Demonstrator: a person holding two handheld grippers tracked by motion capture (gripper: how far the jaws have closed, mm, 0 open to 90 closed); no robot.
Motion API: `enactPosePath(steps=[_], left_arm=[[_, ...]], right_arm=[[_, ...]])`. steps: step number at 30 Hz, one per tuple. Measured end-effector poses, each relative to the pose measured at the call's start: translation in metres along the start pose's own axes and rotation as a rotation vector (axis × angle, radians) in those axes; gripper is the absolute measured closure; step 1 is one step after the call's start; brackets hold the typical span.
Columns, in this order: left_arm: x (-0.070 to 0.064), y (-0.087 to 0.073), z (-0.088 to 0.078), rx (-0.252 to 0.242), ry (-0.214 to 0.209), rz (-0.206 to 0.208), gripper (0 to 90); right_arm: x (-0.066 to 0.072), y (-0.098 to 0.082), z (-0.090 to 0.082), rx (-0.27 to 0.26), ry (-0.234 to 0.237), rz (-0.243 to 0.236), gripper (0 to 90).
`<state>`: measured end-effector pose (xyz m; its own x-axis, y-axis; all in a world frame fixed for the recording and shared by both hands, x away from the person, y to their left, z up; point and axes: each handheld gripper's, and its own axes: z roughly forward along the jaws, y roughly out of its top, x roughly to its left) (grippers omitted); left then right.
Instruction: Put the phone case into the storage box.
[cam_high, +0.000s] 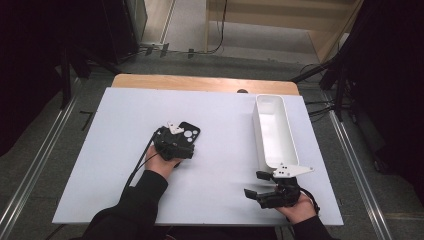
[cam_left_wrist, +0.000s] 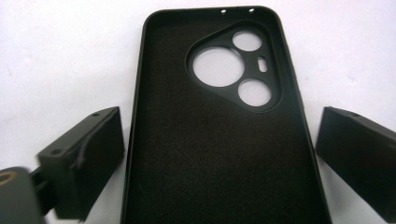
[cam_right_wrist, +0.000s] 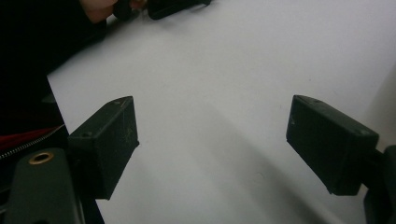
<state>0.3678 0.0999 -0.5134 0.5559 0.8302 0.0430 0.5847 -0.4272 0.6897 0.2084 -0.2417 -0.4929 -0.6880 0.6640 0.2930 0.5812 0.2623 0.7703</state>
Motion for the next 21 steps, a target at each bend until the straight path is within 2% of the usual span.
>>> enactPosePath(steps=[4,6,21], left_arm=[[0.0000,-0.0001,-0.0008,-0.007,-0.001,-0.001,7.8],[0.0003,-0.0005,-0.0017,-0.013,-0.002,0.005,12.3],[0.0018,-0.0005,-0.0035,-0.025,-0.010,-0.010,14.1]], right_arm=[[0.0000,0.0000,0.0000,0.001,0.001,0.001,15.1],[0.0001,-0.0001,0.0000,0.000,0.001,0.001,15.1],[-0.0001,0.0002,-0.0011,-0.004,0.002,0.002,15.1]])
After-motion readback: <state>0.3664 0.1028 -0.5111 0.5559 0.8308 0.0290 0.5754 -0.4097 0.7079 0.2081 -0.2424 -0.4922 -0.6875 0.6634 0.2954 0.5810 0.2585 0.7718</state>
